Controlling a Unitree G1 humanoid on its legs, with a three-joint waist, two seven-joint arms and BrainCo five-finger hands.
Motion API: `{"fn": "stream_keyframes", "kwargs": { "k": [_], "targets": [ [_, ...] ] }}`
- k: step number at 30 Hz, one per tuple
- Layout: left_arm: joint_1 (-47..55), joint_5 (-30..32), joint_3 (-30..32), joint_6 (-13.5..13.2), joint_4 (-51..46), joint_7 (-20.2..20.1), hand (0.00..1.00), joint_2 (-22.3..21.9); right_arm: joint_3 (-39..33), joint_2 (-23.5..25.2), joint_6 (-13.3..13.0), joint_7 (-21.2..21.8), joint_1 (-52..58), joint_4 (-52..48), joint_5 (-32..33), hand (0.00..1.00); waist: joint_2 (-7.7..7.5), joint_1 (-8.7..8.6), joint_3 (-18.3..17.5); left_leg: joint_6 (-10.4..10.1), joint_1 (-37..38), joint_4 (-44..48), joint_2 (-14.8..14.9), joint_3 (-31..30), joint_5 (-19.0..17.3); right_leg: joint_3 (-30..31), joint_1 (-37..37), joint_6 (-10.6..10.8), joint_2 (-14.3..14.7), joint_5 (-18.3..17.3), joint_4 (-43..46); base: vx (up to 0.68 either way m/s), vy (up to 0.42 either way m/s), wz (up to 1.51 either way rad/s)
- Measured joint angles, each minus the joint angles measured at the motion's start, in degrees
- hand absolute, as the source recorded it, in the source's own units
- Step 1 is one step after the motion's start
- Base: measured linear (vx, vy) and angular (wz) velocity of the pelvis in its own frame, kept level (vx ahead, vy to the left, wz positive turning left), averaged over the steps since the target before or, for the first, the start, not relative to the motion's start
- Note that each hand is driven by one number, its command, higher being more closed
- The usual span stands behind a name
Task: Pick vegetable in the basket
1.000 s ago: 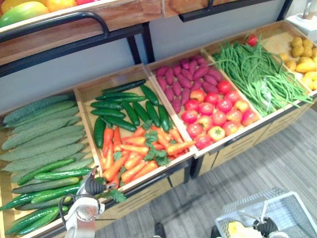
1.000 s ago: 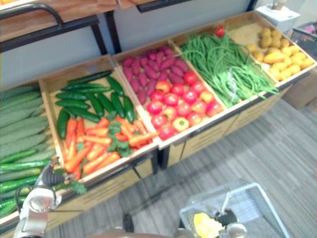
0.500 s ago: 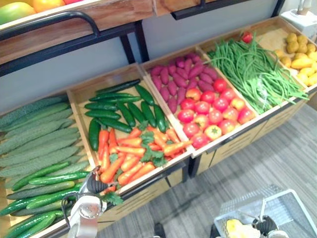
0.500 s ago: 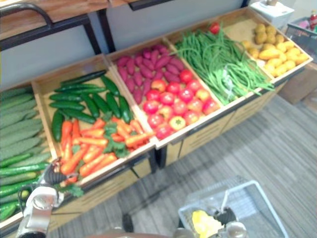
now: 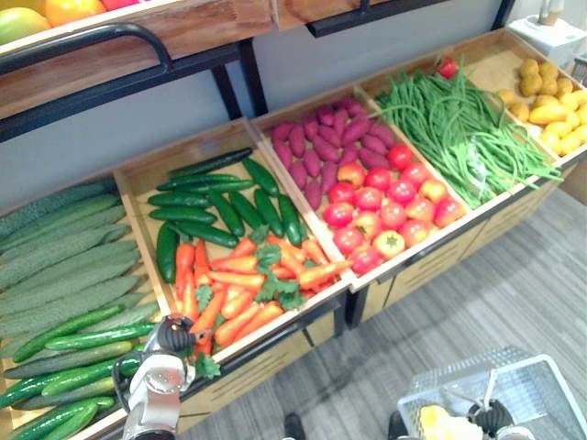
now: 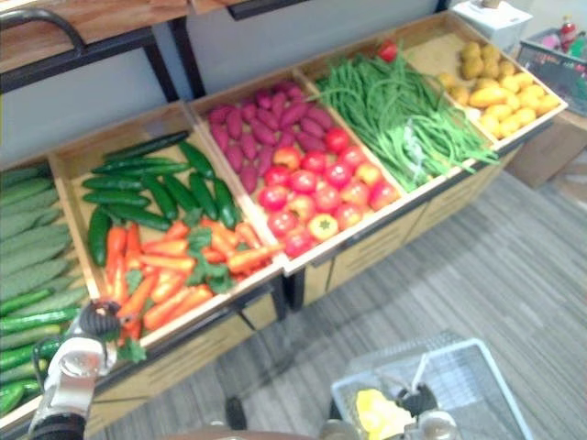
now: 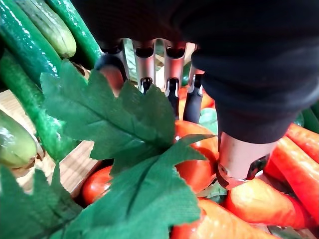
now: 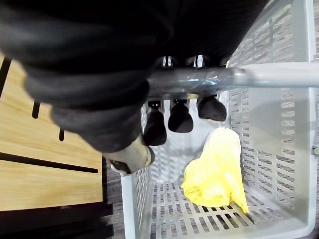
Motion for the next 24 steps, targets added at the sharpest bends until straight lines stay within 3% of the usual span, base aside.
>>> {"fn": "stream_keyframes", "kwargs": {
  "k": [6,13,24],
  "targets": [
    [0.6,0.0,0.0,0.1,-1.6,-0.1,1.0,0.0,0.0,0.0,0.0,0.0,0.0,0.0,0.0,1.0,-0.01,0.04,0.0,0.0,0.3,0.0,0.0,-0.1,0.0,-0.1,0.3,0.0,0.0,0.0,0.1,0.0,0.0,0.0],
    [4.5,2.0,0.3,0.0,-15.7,-1.4,1.0,0.0,0.0,0.0,0.0,0.1,0.3,0.0,0.0,1.0,0.1,0.24,-0.4,0.0,0.6,0.0,-0.1,-0.6,0.0,-0.7,0.9,0.0,-0.1,0.0,0.0,0.0,-0.001,0.03],
    [7.5,2.1,0.6,-1.7,-23.8,-3.5,1.0,0.0,-0.3,0.0,0.0,1.2,0.7,0.0,0.0,1.0,0.57,0.44,-1.8,0.2,0.5,0.0,-0.1,-2.1,0.2,-1.9,1.6,0.0,-0.2,-0.1,0.1,-0.01,-0.011,0.05]
  ]
}}
